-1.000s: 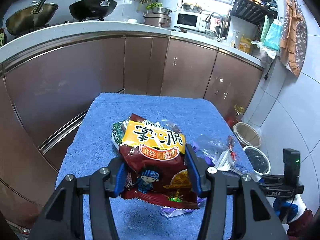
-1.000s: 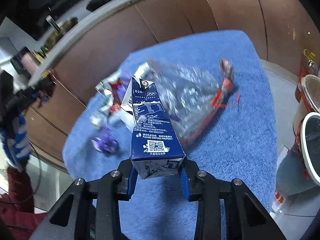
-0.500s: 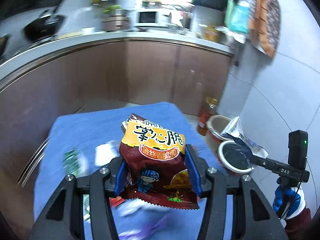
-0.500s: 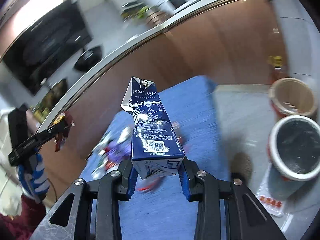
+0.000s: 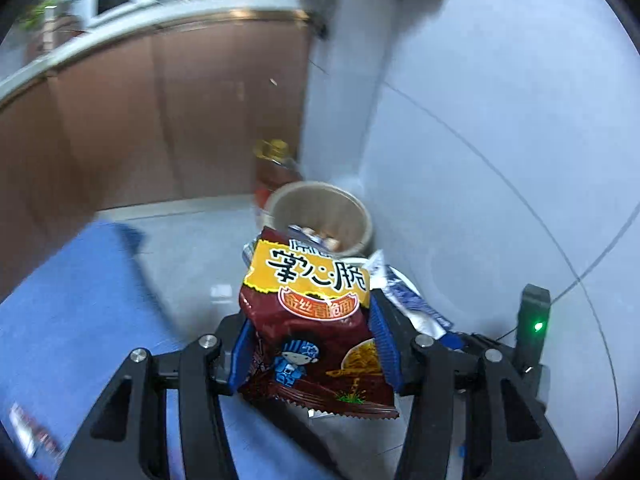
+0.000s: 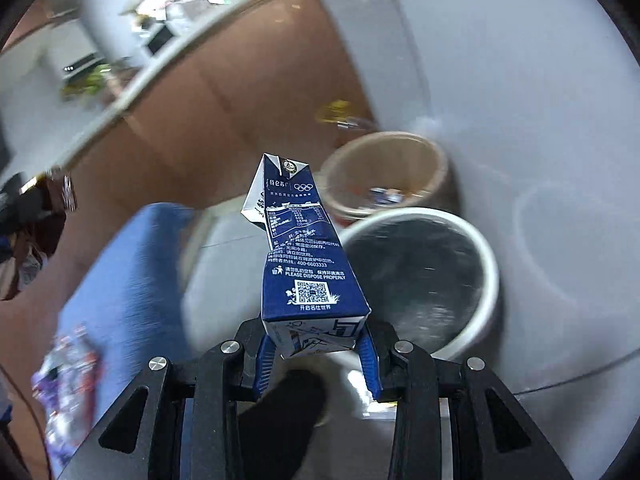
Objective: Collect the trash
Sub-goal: 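Lift the carton and snack bag and carry both toward the white bin, then open the right tool over the white bin while the left tool releases the snack bag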
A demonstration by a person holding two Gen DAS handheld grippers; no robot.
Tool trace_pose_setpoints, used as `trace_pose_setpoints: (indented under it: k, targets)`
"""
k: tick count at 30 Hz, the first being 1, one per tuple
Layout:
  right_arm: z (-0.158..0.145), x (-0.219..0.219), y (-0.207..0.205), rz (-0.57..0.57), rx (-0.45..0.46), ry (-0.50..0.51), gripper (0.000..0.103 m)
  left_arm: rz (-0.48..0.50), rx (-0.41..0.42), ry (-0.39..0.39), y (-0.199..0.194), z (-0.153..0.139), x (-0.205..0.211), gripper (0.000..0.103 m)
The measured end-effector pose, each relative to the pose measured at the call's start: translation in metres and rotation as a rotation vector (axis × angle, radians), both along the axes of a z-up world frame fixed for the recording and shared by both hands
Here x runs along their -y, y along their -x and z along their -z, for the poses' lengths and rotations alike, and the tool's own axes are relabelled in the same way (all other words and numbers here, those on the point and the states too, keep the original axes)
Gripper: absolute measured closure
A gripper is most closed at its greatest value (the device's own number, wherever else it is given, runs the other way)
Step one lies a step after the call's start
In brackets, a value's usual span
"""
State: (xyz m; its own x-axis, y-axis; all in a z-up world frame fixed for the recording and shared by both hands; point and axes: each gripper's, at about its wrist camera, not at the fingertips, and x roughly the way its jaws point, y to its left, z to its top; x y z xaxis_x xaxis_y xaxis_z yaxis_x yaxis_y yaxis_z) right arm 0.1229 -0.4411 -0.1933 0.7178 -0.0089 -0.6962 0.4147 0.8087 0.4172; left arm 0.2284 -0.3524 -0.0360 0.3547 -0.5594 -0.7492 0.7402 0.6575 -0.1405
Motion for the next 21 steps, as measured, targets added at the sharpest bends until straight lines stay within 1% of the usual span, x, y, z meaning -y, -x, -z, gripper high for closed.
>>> trace_pose_setpoints:
  k: [1, 5, 7, 9, 10, 12, 14, 15, 18, 21]
  targets:
    - [0.006, 0.008, -0.002, 0.013, -0.012, 0.003, 0.069, 0.019, -0.022, -0.012, -0.004, 0.011, 0.02, 0.052]
    - [0.04, 0.036, -0.019, 0.066, -0.074, -0.01, 0.069, 0.063, -0.075, -0.048, -0.018, 0.047, 0.076, 0.051]
    - [0.047, 0.039, -0.026, 0.078, -0.092, -0.015, 0.068, 0.071, -0.12, -0.06, -0.029, 0.063, 0.098, 0.05]
    - [0.059, 0.043, -0.03, 0.096, -0.116, -0.015, 0.068, 0.076, -0.15, -0.069, -0.036, 0.075, 0.112, 0.048]
    - [0.061, 0.044, -0.028, 0.1, -0.121, -0.014, 0.064, 0.074, -0.161, -0.074, -0.039, 0.081, 0.117, 0.048]
    - [0.067, 0.045, -0.027, 0.111, -0.136, -0.013, 0.061, 0.075, -0.192, -0.065, -0.043, 0.087, 0.122, 0.047]
    - [0.069, 0.045, -0.026, 0.112, -0.148, -0.003, 0.059, 0.074, -0.2, -0.053, -0.043, 0.088, 0.12, 0.047]
    - [0.069, 0.045, -0.026, 0.112, -0.153, 0.004, 0.057, 0.07, -0.195, -0.045, -0.043, 0.086, 0.12, 0.047]
    - [0.065, 0.037, -0.022, 0.118, -0.158, 0.028, 0.052, 0.052, -0.157, -0.016, -0.036, 0.072, 0.113, 0.047]
    - [0.055, 0.029, -0.018, 0.122, -0.147, 0.049, 0.047, 0.055, -0.143, -0.002, -0.032, 0.059, 0.107, 0.047]
